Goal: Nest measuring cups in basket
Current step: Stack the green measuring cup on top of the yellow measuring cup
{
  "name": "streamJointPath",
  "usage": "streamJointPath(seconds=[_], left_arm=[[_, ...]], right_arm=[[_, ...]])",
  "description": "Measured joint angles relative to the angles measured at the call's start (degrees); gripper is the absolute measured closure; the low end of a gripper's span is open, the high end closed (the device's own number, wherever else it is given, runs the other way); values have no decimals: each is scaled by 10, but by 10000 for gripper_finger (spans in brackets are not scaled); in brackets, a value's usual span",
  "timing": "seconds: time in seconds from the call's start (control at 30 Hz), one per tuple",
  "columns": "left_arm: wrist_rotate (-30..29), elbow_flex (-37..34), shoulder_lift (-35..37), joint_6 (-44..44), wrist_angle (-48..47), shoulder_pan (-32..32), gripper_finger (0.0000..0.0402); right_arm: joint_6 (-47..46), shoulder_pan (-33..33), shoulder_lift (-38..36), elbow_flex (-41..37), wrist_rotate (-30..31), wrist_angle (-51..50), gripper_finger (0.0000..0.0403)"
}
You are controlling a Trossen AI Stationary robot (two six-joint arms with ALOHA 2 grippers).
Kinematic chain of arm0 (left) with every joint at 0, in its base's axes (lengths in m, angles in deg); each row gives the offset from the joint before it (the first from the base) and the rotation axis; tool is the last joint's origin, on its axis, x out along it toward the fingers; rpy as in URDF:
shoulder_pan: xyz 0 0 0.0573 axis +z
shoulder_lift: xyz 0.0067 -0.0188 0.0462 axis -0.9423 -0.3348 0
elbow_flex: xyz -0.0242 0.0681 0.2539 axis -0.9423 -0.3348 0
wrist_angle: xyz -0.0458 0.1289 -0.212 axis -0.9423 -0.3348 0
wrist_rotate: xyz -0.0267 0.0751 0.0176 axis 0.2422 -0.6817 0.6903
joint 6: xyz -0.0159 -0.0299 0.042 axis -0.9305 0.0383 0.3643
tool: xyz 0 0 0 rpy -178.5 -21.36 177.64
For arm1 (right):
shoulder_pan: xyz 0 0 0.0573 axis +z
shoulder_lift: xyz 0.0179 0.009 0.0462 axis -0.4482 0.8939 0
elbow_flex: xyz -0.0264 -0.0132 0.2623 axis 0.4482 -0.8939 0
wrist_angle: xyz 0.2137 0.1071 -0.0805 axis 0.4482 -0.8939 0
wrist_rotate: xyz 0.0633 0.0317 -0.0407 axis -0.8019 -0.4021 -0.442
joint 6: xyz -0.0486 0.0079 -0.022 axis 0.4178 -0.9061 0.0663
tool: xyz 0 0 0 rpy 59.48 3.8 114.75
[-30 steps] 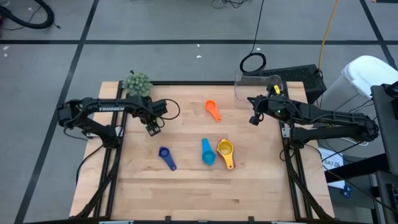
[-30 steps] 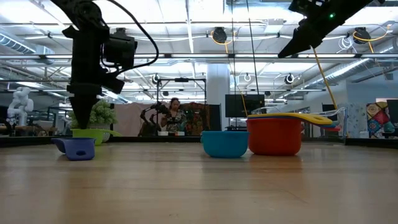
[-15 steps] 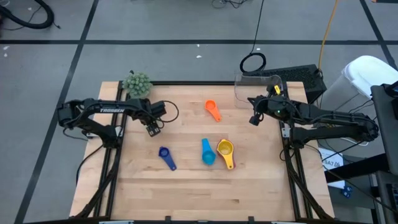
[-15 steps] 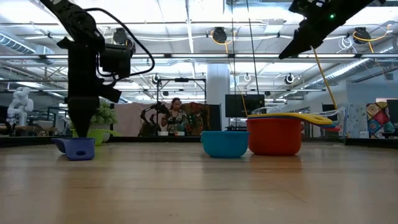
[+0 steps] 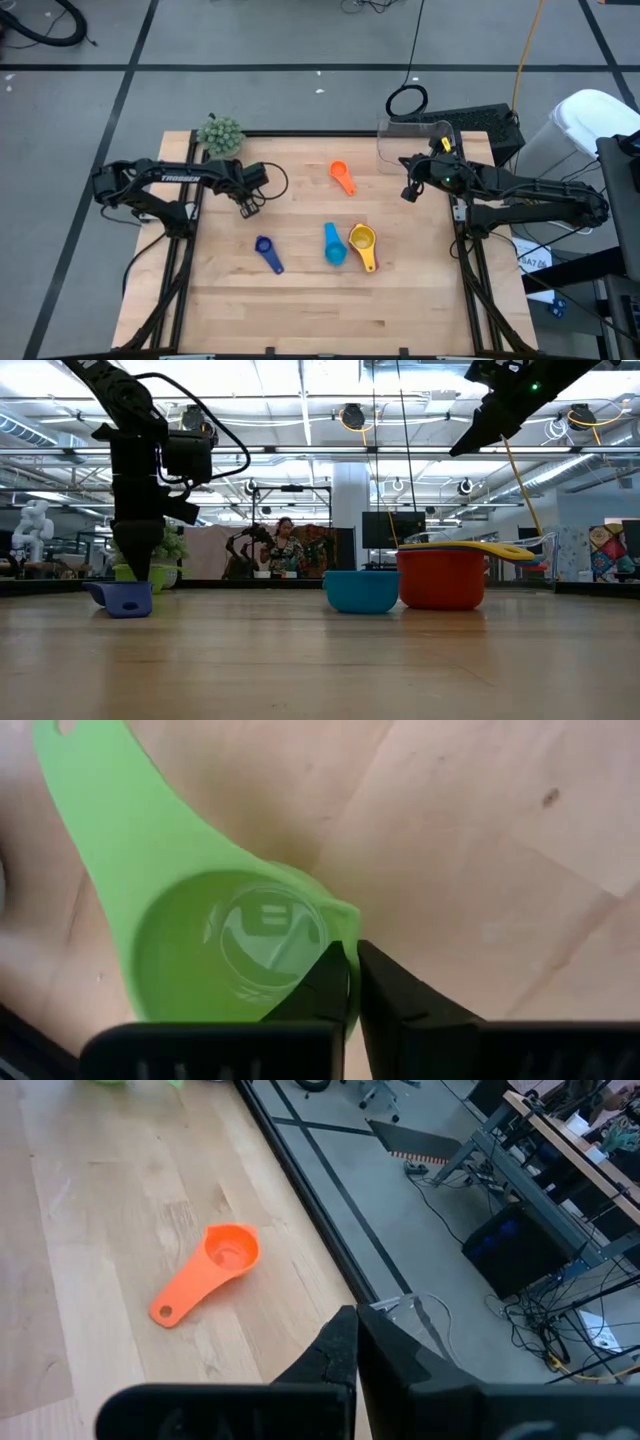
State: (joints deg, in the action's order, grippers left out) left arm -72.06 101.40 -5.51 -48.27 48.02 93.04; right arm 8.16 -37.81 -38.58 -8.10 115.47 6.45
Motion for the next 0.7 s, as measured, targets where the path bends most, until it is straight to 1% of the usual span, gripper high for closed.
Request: streamJointPath(seconds=[0.13,0.2,0.27,0.4,0.5,0.63,0.7], left_arm=[[15,3,0,-2,13,-12,393],[23,19,0,2,13,-24,394],[39,47,0,35,16,-43,394],[65,125,0,137,22,-100,394],[103,196,0,227,39,-135,394],[158,277,0,408,72,-180,394],[168,308,-10,492,80,-198,394]], right_arm=[[3,0,-3,0,0,-2,403],[12,0,-4,0,2,-2,403],[23,-1,-6,0,3,-2,403],[36,-13,-7,0,3,-2,403],[45,-29,-7,0,2,-2,403],[47,-48,-7,0,-1,8,403],[41,-58,-7,0,-29,22,403]])
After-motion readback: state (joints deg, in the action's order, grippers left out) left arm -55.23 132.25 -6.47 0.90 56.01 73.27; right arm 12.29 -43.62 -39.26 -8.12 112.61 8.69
